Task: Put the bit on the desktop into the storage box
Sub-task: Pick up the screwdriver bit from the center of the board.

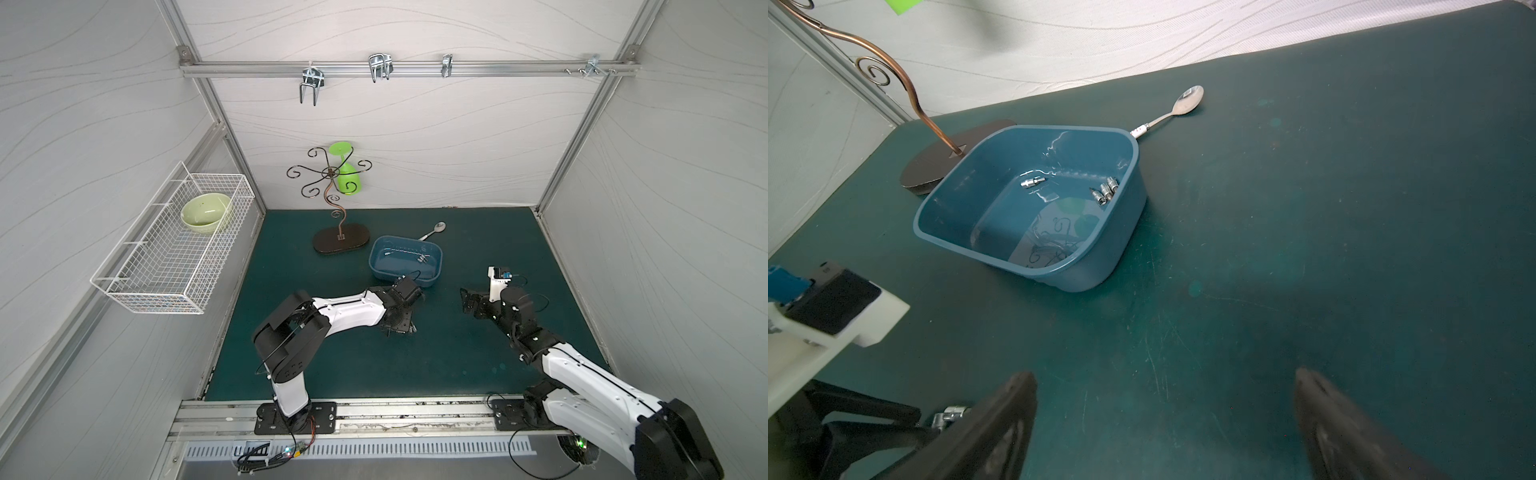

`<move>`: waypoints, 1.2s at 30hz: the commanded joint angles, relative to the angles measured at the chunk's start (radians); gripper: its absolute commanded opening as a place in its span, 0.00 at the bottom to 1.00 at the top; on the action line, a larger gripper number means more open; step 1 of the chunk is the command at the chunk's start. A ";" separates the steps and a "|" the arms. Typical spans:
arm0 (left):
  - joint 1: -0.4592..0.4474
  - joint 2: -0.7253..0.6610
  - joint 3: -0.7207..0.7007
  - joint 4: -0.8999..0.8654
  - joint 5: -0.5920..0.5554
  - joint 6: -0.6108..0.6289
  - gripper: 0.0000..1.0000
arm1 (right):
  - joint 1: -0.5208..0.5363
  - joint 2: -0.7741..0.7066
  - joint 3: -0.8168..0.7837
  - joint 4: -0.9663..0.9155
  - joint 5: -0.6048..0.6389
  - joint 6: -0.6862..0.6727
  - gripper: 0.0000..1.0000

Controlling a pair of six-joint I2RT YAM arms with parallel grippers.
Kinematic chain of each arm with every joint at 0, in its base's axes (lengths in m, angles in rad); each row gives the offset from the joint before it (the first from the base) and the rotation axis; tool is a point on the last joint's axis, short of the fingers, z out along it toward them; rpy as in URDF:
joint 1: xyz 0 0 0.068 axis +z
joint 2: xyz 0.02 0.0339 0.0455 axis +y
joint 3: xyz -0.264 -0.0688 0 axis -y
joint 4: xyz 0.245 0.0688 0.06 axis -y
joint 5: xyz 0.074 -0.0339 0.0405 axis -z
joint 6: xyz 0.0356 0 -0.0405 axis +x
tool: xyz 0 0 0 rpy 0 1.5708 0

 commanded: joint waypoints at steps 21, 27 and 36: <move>-0.004 0.047 0.050 0.008 -0.038 0.003 0.20 | -0.006 -0.022 0.022 -0.010 0.010 0.007 0.99; -0.004 0.038 0.047 -0.010 -0.071 -0.016 0.14 | -0.006 -0.025 0.021 -0.011 0.010 0.008 0.99; -0.003 -0.042 0.067 -0.048 -0.104 -0.015 0.10 | -0.006 -0.020 0.021 -0.006 0.009 0.008 0.99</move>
